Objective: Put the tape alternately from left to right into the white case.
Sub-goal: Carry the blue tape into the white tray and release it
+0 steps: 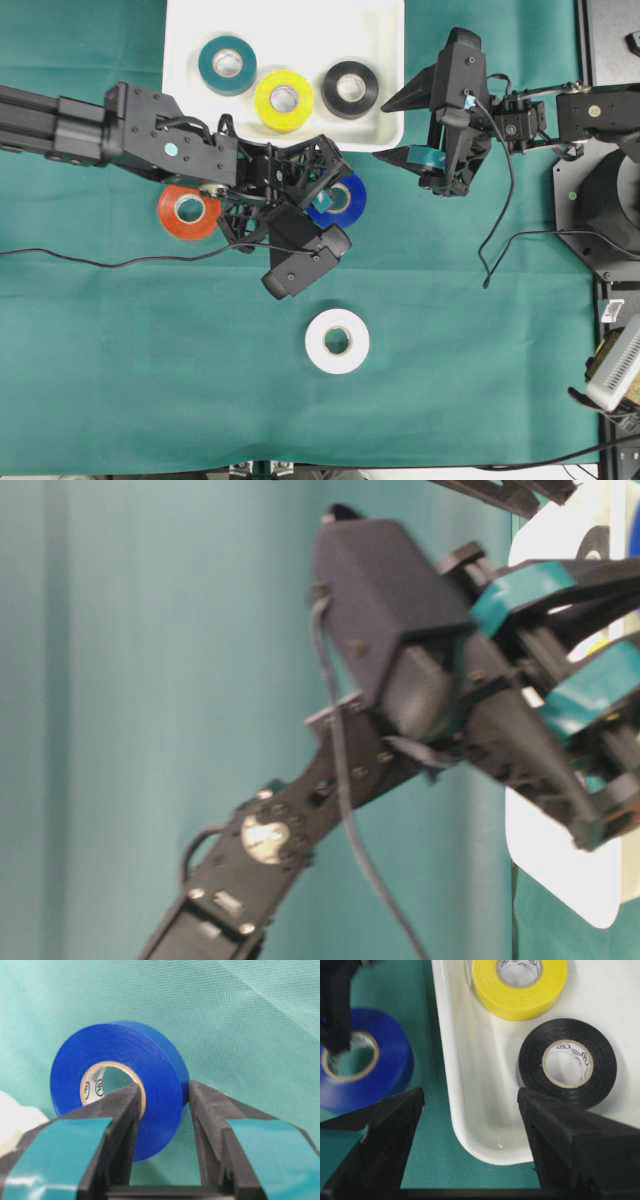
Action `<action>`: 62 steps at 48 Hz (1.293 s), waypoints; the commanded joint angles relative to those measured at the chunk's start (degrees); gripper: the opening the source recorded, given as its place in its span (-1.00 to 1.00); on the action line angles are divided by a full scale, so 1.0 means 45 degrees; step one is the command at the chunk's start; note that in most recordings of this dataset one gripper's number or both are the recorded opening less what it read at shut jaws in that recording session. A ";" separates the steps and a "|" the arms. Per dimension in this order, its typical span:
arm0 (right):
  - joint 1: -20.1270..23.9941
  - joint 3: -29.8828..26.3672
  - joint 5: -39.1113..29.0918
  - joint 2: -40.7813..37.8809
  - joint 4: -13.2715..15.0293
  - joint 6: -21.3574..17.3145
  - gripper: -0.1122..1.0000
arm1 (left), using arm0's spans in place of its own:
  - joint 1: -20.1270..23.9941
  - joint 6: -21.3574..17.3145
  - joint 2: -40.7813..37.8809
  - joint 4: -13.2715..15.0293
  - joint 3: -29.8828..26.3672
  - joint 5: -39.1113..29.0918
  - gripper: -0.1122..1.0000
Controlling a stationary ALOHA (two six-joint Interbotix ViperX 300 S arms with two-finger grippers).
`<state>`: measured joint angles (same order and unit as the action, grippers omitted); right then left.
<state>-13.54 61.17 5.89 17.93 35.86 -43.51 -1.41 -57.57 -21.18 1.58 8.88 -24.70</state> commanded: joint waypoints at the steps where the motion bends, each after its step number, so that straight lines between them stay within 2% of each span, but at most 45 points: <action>1: 0.0020 -0.0098 0.0098 0.0449 0.0020 -0.0020 0.68 | 0.0020 0.0059 0.0781 0.0000 -0.0215 -0.0586 -0.83; 7: 0.0020 -0.0098 0.0098 0.0449 0.0020 -0.0020 0.68 | 0.0020 0.0078 0.1074 0.0020 -0.0234 -0.1230 -0.83; 16: 0.0020 -0.0078 0.0098 0.0449 0.0020 -0.0020 0.68 | 0.0020 0.0137 0.1309 0.0020 -0.0273 -0.1094 -0.83; 23: 0.0020 -0.0059 0.0098 0.0449 0.0020 -0.0039 0.68 | 0.0234 0.0566 0.1523 0.0020 -0.0313 -0.0938 -0.83; 36: 0.0020 -0.0059 0.0234 0.0449 0.0000 -0.0039 0.68 | 0.1387 0.1426 0.1953 0.0020 -0.0176 -0.0957 -0.83; 48: 0.0020 0.0000 0.0410 0.0469 -0.0020 -0.0039 0.68 | 0.2891 0.1484 0.1953 0.0020 0.0254 -0.0957 -0.83; 62: 0.0020 0.0000 0.0410 0.0449 -0.0020 -0.0039 0.68 | 0.3945 0.1504 0.1914 0.0020 0.0469 -0.0879 -0.83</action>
<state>-13.54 61.70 7.21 18.11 35.86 -43.51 15.64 -50.80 -14.94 1.58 11.78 -29.44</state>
